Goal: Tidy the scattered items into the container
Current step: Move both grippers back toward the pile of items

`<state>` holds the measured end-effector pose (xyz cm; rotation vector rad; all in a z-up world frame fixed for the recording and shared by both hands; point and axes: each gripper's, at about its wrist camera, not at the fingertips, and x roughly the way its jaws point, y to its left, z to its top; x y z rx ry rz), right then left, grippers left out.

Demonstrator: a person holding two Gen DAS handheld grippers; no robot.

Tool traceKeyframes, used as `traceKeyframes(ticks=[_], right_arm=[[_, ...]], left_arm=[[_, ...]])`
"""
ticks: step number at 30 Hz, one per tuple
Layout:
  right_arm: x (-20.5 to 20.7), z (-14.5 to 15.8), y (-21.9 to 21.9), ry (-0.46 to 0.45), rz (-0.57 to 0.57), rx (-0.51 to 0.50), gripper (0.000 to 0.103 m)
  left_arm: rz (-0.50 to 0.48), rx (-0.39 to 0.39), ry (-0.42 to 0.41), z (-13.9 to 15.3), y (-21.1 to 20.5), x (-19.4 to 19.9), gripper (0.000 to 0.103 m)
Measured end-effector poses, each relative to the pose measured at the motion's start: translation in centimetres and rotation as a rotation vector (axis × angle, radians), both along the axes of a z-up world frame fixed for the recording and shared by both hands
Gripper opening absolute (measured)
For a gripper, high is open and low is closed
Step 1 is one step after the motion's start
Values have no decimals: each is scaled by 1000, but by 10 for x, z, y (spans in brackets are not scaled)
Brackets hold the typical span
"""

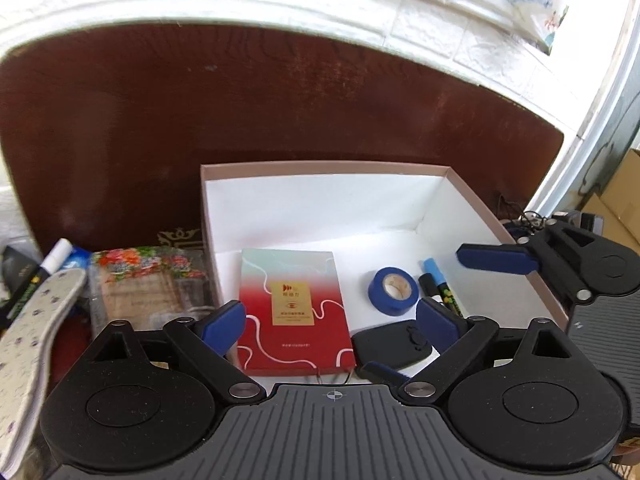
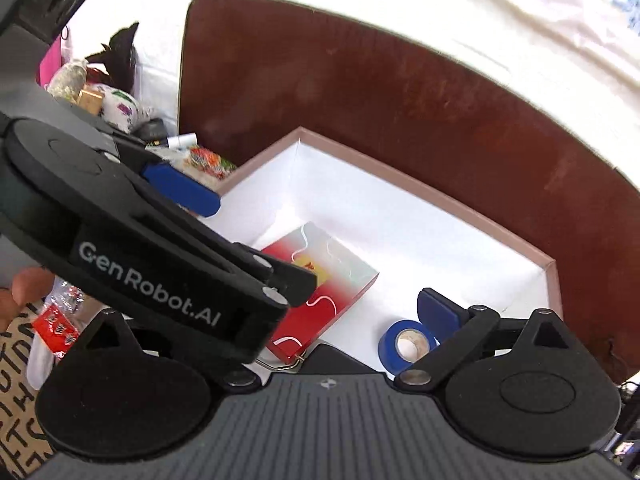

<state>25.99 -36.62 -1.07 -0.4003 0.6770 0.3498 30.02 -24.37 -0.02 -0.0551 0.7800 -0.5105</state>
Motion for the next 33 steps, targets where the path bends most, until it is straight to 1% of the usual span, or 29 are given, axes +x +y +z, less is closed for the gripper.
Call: traceKeyframes(ticks=[4,7,10,15,20,23,26,28,31,33], right_arm=[[-18,15,7,-54,-2,14,99],[-31,24,20,-105,-24,37,101],[-60,30,31,-142,-34,61,101],[-107,41,57,-181,-7,43,101],[-148,47,88,-212,41,15,102],[-167,49,105,-231,62,-2,102],[-179,49,119,-220,77,7,102],[-185,47,128,-211,86,18,102],[-192,41,141,-194,80,60,102],[-198,31,148,-170,76,113,102]], left_arm=[[13,17,-73,18,11,-33,99],[43,69,-156,31,18,-67,99],[48,104,-231,40,25,-99,99],[52,125,-308,53,42,-146,99],[58,113,-324,60,66,-180,99],[70,128,-352,61,79,-197,99],[91,139,-363,60,93,-209,99],[102,130,-358,58,108,-217,99],[133,84,-341,46,142,-234,103],[166,68,-315,27,170,-245,103]])
